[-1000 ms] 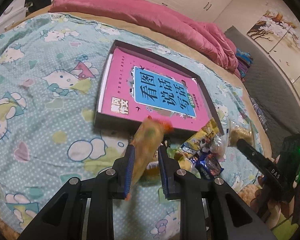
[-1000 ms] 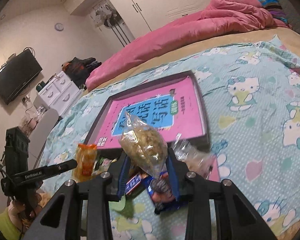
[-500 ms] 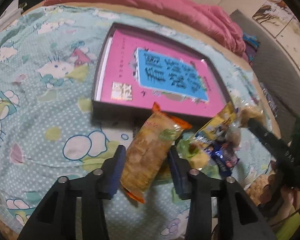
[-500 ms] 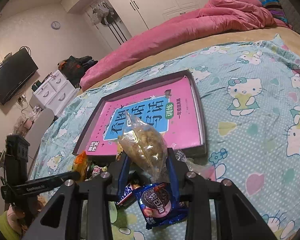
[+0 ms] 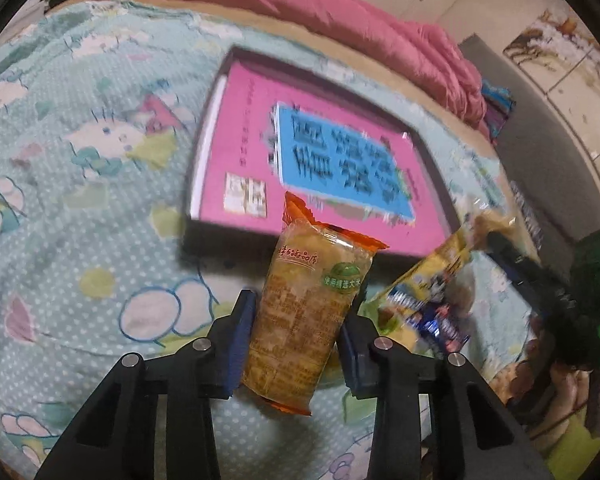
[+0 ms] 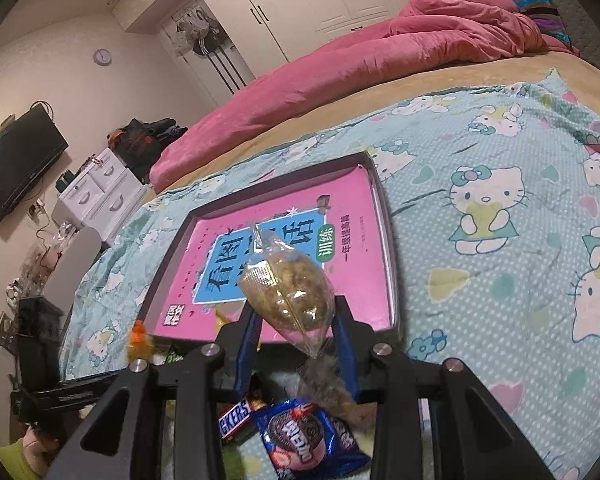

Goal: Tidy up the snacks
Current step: 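Carry the rice-cracker bag with left tool while right carries nut bag to tray, then release the nut bag into the tray while left tool releases rice-cracker bag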

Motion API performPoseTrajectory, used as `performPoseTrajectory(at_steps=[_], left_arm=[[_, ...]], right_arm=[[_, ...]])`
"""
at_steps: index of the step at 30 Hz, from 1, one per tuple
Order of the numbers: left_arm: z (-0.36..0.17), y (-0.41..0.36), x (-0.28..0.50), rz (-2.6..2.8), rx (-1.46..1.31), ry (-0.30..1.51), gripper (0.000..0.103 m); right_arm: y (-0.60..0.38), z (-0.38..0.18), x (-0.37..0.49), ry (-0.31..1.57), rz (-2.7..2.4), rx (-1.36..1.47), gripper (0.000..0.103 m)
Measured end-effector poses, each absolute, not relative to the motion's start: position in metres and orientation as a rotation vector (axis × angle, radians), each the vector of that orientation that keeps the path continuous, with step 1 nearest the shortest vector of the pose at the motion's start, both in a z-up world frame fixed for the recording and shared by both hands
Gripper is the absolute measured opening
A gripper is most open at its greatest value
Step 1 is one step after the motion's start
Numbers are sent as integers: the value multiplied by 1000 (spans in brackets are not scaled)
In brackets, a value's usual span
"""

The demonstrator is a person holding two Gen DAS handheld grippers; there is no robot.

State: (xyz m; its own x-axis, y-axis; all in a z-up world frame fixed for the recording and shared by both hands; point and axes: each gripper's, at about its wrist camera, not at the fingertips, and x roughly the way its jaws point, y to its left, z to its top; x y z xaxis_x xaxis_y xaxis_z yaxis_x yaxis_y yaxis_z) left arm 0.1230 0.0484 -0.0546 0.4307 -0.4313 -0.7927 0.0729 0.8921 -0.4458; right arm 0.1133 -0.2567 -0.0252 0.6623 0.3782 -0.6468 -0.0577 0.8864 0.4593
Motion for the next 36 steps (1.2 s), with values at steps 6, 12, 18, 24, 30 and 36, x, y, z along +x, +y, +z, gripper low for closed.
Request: performPoseTrajectory(at_steps=[6,12,18,24,30,36], left_arm=[[-31,55,135,-318,-386,1025,39],[-27,49,157,-307,-399,1017,39],[-30,36,181,-286,-376,1014,35],[-37,28,195,-270,-370,1028,35],[-47,24,208,-246,-346,1029,35],[-55,22,224,-223,-307,1041,35]], right_arm=[[-255,-39,129,854,251,428,36],[-254,-55,142,901,241,438,36],[-249,-56,143,904,223,377,37],[-247,-54,139,903,210,350,37],[-247,-53,136,896,195,333,37],[-246,-51,134,892,181,313,38]])
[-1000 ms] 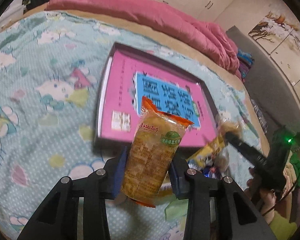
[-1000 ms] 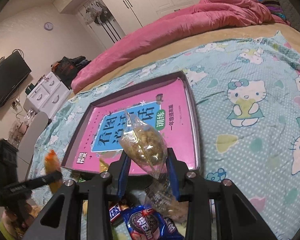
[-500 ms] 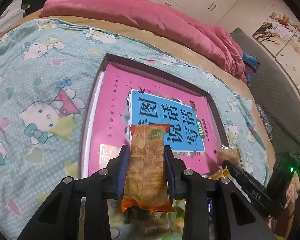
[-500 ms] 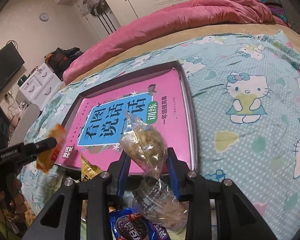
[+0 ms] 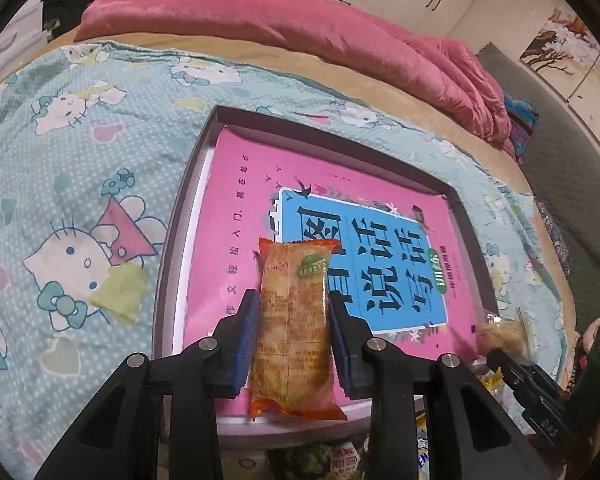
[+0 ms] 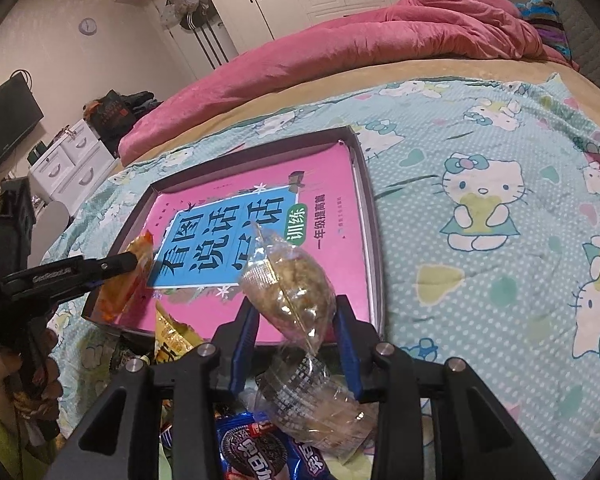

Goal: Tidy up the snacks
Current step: 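Release the nut bag into the tray while left tool releases rice-cracker bag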

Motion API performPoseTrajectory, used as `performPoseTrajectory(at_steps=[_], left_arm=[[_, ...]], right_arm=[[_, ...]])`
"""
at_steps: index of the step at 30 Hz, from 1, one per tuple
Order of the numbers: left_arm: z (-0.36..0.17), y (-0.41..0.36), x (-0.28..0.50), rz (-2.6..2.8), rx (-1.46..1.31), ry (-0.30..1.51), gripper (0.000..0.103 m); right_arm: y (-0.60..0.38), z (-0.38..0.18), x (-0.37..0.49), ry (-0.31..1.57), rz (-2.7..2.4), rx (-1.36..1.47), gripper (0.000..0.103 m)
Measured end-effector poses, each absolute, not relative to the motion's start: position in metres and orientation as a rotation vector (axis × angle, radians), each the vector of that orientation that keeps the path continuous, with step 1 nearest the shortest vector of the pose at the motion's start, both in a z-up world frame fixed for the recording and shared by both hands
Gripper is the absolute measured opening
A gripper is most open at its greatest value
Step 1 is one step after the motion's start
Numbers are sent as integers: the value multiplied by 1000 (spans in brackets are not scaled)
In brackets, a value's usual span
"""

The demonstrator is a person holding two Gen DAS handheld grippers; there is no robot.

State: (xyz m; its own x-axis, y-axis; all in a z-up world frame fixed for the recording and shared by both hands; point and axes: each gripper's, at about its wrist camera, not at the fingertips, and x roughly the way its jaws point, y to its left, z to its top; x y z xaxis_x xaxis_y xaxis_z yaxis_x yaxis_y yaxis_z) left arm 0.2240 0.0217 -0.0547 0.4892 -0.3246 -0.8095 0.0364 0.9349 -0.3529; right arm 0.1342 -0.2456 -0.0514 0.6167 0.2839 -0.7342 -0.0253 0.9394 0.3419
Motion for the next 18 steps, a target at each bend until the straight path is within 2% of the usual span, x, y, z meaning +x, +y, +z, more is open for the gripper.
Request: performPoseTrajectory(at_steps=[7,9,13,18], left_arm=[[-57,24,217,-260,-336,1048,35],[-57,24,213,-266,-344,1052,36],[-55,23,206,-285,-355,1059,45],[-55,25,198,-290,-374,1062,49]], right_arm=[[-246,-51,133,888,174,310,40],[-246,-51,132,886,174,313,44],[-248,-49,130,881,168,317,45],[-250,-47,127,874,160,322,47]])
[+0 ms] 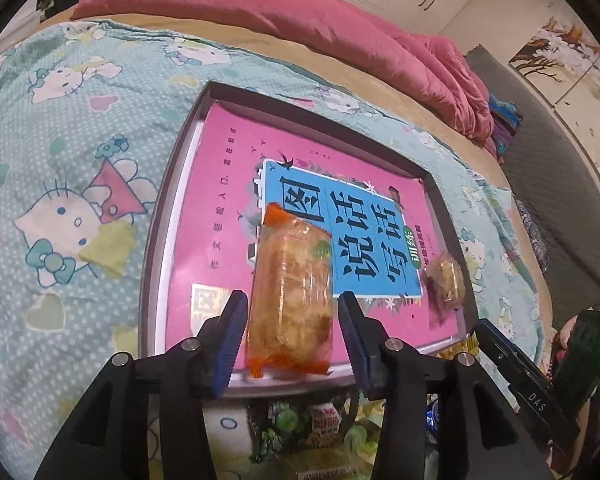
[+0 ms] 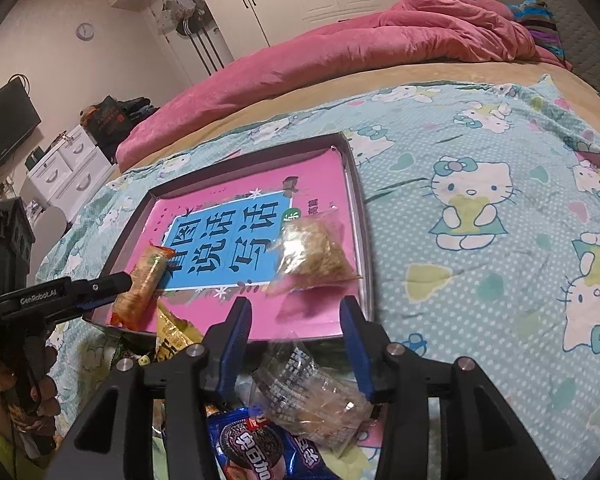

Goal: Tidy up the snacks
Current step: 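Release the nut bag into the tray while left tool releases rice-cracker bag, then withdraw both open tools from the tray back toward the snack pile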

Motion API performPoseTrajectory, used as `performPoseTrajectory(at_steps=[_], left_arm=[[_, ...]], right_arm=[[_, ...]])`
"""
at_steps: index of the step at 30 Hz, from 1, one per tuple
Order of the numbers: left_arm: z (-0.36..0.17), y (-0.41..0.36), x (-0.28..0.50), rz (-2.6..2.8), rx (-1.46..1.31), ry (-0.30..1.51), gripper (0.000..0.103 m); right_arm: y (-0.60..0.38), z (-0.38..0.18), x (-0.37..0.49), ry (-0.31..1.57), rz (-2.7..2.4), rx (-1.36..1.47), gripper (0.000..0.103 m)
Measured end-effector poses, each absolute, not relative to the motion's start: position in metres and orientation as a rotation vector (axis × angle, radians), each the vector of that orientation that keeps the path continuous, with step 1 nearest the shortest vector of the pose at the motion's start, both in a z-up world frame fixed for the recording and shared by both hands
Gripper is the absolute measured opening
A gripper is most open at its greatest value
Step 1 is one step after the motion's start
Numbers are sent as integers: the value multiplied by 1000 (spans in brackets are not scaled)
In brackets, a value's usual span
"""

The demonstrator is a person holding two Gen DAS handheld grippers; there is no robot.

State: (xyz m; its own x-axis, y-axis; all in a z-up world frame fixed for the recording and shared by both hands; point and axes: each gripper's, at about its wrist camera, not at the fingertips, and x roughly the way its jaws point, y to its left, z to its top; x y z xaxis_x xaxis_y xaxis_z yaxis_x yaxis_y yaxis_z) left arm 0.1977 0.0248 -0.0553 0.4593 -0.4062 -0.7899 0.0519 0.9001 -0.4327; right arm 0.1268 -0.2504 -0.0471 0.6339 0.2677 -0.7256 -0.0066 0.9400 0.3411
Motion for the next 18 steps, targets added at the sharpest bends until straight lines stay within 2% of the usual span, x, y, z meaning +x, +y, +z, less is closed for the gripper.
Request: performPoseTrajectory(at_steps=[5,7,12,18], left_arm=[[-55,33,189,-288,-409,1061,53],[-53,35,184,-286,-419,1052,58],[-47,38,180,-284,-427,1039,60],[-34,38,172,-271,-401,1004,73]], right_arm=[[-254,-45,123,862,155,325,50],[-255,-45,121,859,153,326,52],[-255,-44,119,858,149,324,52],[-254,-42,115,847,153,309,53]])
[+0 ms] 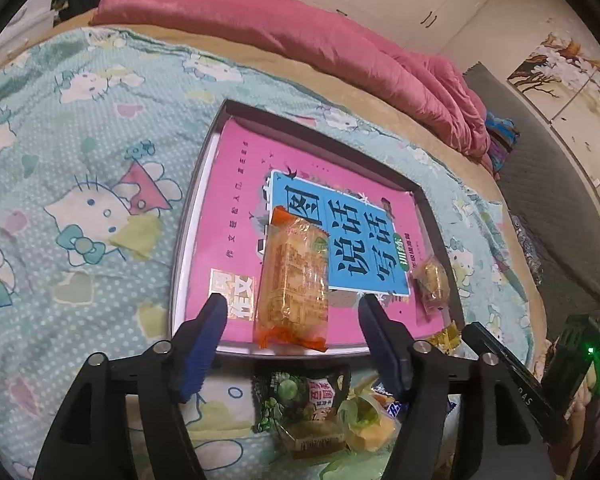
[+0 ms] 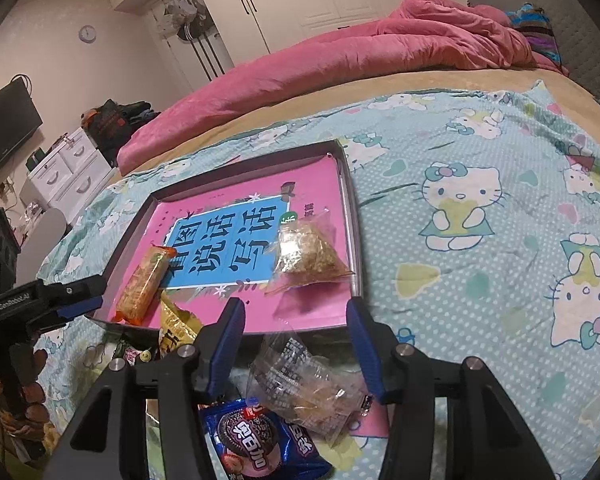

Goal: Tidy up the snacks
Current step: 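Withdraw both open tools from the tray back toward the snack pile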

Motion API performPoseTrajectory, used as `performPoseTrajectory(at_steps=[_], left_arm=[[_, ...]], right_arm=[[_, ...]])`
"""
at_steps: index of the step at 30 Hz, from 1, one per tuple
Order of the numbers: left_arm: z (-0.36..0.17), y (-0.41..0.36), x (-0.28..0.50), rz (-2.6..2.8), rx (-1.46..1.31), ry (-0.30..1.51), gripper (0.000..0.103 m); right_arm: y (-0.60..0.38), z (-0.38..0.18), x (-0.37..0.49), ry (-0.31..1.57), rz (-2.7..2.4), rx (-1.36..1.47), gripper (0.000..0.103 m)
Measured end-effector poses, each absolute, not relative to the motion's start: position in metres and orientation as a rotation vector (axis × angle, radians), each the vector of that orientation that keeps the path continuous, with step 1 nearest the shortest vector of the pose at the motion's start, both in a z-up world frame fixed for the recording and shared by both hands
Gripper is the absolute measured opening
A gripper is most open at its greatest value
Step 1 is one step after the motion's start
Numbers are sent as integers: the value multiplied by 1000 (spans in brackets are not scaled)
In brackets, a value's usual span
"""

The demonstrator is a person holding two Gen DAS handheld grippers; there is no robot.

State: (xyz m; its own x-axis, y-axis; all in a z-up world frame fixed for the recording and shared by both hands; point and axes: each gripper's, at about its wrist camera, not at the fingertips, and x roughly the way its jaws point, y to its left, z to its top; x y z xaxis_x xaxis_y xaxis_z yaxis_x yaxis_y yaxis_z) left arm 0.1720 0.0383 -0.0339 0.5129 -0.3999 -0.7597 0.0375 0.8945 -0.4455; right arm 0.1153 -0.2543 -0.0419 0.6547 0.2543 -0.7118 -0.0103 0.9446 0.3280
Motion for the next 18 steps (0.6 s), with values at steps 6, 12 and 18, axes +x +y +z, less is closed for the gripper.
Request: performPoseTrajectory(at_steps=[6,12,18], left_arm=[[-21,35,161,-256,-342,975,76],[-20,37,148,-259,-374,979,76],[-14,39,141,-262,-372,961,76]], right_arm=[[-256,-39,113,837,143,293,57],[-259,-35,109,829,141,269,58],[-265,-30,104,815,127,271,62]])
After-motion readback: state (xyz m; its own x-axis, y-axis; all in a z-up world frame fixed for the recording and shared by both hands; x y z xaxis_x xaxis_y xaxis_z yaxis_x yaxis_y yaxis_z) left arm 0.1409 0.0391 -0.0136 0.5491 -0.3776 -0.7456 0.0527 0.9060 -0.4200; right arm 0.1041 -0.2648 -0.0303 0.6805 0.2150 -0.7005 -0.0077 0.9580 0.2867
